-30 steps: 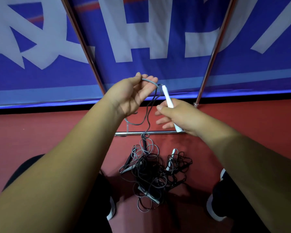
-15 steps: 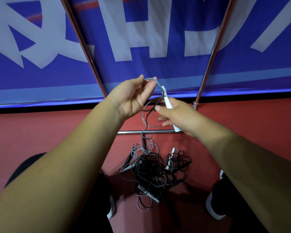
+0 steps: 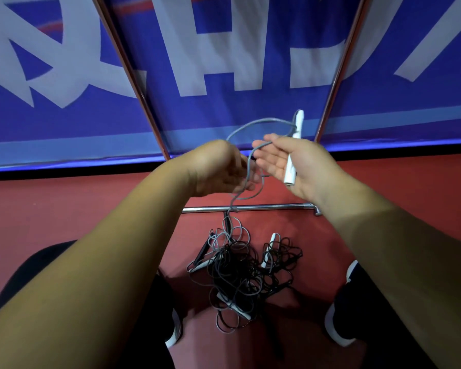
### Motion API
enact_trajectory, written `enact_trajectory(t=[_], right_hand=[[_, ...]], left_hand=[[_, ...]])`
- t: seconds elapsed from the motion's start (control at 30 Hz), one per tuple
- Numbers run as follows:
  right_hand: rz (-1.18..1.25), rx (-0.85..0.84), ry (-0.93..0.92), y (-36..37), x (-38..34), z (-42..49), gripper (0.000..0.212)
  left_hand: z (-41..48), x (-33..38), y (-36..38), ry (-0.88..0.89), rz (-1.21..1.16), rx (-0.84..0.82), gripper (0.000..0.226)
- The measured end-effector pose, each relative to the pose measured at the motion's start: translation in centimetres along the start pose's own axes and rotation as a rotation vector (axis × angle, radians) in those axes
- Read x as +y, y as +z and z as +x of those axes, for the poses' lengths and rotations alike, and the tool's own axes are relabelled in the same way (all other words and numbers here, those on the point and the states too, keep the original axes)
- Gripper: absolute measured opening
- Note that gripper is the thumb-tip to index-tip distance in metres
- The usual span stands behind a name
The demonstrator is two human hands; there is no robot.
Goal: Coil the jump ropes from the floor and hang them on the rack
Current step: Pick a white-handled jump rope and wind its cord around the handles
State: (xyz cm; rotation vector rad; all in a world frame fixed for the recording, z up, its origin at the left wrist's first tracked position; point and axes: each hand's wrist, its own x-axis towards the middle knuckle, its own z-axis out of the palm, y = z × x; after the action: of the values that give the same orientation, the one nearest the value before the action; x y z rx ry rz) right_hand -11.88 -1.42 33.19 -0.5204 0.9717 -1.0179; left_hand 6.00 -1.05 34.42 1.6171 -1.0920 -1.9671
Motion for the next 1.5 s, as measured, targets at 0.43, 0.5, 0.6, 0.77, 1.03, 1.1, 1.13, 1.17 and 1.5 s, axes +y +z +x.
enact_trajectory(t=[0.43, 0.5, 0.6, 0.77, 1.03, 1.1, 1.13, 1.17, 1.5], right_hand=[[-0.227, 0.131, 0.237, -1.2, 0.0, 0.8, 0.022], [-0.457, 0.036, 0.393, -1.1, 0.6, 0.2, 0.025], [-0.701, -0.176, 0.445, -0.9, 0.5, -0.6, 0.033], [-0.467, -0.277, 0.278, -0.3, -0.1, -1.0, 0.031], [-0.183, -0.167, 0.067, 0.3, -0.8, -1.3, 0.015], [-0.030, -0.119, 0.027, 0.2, -1.1, -0.8, 0.014], [0.030, -0.099, 0.007, 0.0, -1.2, -0.6, 0.013], [0.081, -0.076, -0.010, -0.2, -1.3, -0.3, 0.013], [-0.180, 0.106, 0.093, -1.9, -1.1, 1.1, 0.031]], left_hand=[[-1.0, 0.6, 0.4, 0.147, -0.145, -0.115, 0.028], [-1.0, 1.4, 0.2, 0.202, -0.390, -0.047, 0.029], [-0.8, 1.7, -0.4, 0.265, -0.646, 0.072, 0.027], [0.4, 1.5, -2.6, 0.344, -0.993, 0.192, 0.022], [0.8, 0.0, -1.7, 0.080, -0.086, 0.229, 0.042], [0.6, -0.6, -1.0, 0.006, 0.180, 0.042, 0.030], [0.5, -1.0, -0.6, -0.020, 0.302, -0.060, 0.036], [0.5, -1.3, -0.3, -0.038, 0.390, -0.138, 0.044], [0.0, -0.2, -0.4, 0.172, -0.045, -0.042, 0.020]])
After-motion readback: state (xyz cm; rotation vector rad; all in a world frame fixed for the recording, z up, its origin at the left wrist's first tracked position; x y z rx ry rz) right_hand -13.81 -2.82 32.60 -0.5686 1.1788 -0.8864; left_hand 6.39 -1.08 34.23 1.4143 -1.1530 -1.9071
